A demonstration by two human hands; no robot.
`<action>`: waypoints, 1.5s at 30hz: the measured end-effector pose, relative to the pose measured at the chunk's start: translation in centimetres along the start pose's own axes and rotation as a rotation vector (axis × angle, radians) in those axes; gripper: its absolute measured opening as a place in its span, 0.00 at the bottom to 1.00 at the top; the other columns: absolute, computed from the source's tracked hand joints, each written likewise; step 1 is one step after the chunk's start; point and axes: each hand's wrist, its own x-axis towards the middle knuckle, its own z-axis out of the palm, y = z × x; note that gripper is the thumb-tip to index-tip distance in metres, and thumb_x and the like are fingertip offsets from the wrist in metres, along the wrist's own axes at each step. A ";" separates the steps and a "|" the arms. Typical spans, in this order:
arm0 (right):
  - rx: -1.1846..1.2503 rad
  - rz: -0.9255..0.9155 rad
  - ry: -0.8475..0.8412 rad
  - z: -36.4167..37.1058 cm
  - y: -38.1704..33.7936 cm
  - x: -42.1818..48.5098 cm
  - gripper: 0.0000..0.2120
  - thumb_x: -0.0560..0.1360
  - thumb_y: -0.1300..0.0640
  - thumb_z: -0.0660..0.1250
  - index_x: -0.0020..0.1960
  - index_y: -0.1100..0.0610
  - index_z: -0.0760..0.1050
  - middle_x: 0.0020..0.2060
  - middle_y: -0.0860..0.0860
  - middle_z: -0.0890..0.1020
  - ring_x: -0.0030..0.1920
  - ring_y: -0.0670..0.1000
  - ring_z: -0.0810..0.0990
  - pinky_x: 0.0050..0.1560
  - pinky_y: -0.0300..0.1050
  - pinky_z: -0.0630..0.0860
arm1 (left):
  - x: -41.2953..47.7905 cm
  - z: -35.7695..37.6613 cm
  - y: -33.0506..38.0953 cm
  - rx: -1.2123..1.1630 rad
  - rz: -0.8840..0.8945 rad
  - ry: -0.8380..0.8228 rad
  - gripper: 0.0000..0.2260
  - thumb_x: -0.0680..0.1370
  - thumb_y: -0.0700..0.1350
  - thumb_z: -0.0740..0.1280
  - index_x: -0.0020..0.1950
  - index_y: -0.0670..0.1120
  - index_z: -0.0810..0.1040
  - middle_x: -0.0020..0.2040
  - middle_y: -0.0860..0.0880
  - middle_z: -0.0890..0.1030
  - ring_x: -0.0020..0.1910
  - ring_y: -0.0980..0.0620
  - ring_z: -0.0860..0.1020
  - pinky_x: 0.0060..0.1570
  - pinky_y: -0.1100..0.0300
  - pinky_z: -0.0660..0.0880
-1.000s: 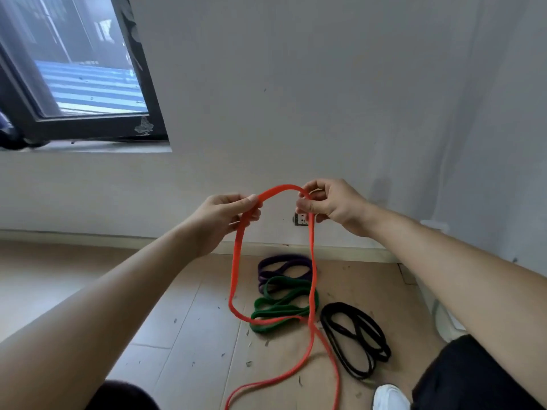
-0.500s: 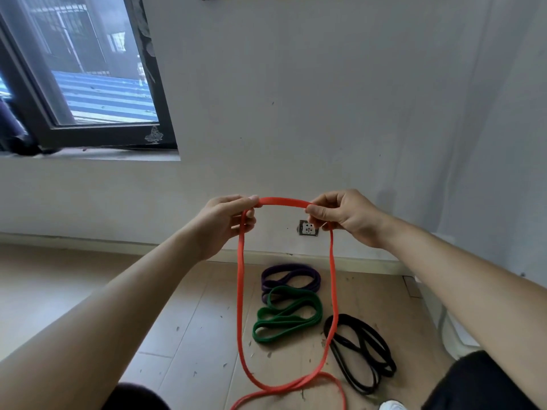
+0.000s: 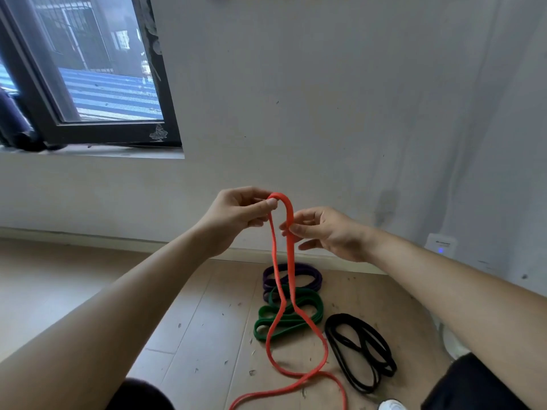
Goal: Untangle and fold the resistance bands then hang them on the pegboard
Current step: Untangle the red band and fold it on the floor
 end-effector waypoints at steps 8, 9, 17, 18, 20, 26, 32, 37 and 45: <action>0.107 -0.054 -0.043 1.7 -1.1 0.6 0.16 0.79 0.55 0.69 0.64 0.59 0.78 0.56 0.58 0.85 0.50 0.54 0.82 0.47 0.45 0.75 | 0.2 0.3 0.7 -0.293 -0.001 -0.016 0.12 0.76 0.45 0.70 0.56 0.40 0.83 0.44 0.46 0.82 0.40 0.52 0.79 0.43 0.60 0.79; 0.098 -0.050 -0.049 1.7 -1.2 0.5 0.14 0.79 0.56 0.68 0.63 0.60 0.80 0.53 0.57 0.85 0.49 0.53 0.82 0.46 0.45 0.74 | 0.3 0.2 0.7 -0.337 -0.001 -0.006 0.11 0.77 0.45 0.70 0.56 0.41 0.83 0.44 0.46 0.82 0.40 0.52 0.79 0.43 0.60 0.79; 0.043 -0.022 -0.225 2.2 -0.8 1.0 0.09 0.77 0.55 0.71 0.54 0.57 0.81 0.46 0.53 0.84 0.45 0.52 0.79 0.46 0.45 0.73 | 0.6 -0.3 1.6 -0.567 0.040 0.065 0.11 0.78 0.47 0.67 0.56 0.42 0.81 0.43 0.47 0.78 0.39 0.54 0.76 0.44 0.61 0.78; 0.000 -0.030 -0.232 2.2 -0.6 1.0 0.09 0.77 0.54 0.71 0.54 0.58 0.81 0.48 0.54 0.85 0.48 0.54 0.81 0.50 0.48 0.75 | 0.6 -0.6 1.7 -0.591 0.041 0.079 0.11 0.78 0.47 0.68 0.55 0.42 0.81 0.43 0.48 0.79 0.39 0.54 0.76 0.44 0.61 0.78; -0.047 -0.026 -0.232 2.1 -0.3 0.9 0.10 0.78 0.57 0.70 0.58 0.61 0.79 0.52 0.56 0.85 0.54 0.57 0.83 0.60 0.54 0.77 | 0.7 -1.1 1.8 -0.618 0.032 0.124 0.11 0.77 0.48 0.68 0.54 0.43 0.82 0.43 0.48 0.80 0.39 0.54 0.77 0.46 0.61 0.78; -0.182 -0.050 -0.110 1.0 -0.5 0.8 0.09 0.73 0.64 0.77 0.51 0.62 0.80 0.42 0.53 0.82 0.43 0.51 0.83 0.49 0.44 0.81 | 0.6 -3.7 0.5 -0.600 -0.028 0.379 0.07 0.82 0.44 0.66 0.51 0.44 0.83 0.41 0.49 0.83 0.40 0.54 0.79 0.43 0.62 0.79; -0.625 -0.031 0.090 -0.1 -1.1 0.5 0.09 0.71 0.52 0.79 0.43 0.52 0.79 0.37 0.46 0.81 0.36 0.44 0.79 0.38 0.37 0.73 | -0.1 -4.4 0.3 -0.525 -0.007 0.410 0.07 0.83 0.44 0.65 0.51 0.44 0.82 0.43 0.49 0.84 0.40 0.55 0.80 0.44 0.62 0.80; -0.689 0.029 0.086 -1.0 -1.1 0.8 0.09 0.70 0.54 0.79 0.40 0.52 0.79 0.35 0.47 0.81 0.35 0.45 0.80 0.38 0.39 0.72 | -0.1 -4.0 0.6 -0.539 0.041 0.444 0.07 0.83 0.43 0.65 0.49 0.45 0.82 0.43 0.49 0.84 0.39 0.55 0.79 0.45 0.61 0.80; -0.590 -0.005 0.101 -2.3 -0.6 0.2 0.03 0.72 0.59 0.77 0.44 0.54 0.83 0.39 0.49 0.84 0.40 0.46 0.83 0.43 0.40 0.77 | -0.4 -6.2 -1.1 -0.356 -0.027 0.471 0.08 0.84 0.43 0.63 0.59 0.42 0.80 0.48 0.48 0.84 0.45 0.53 0.80 0.50 0.57 0.80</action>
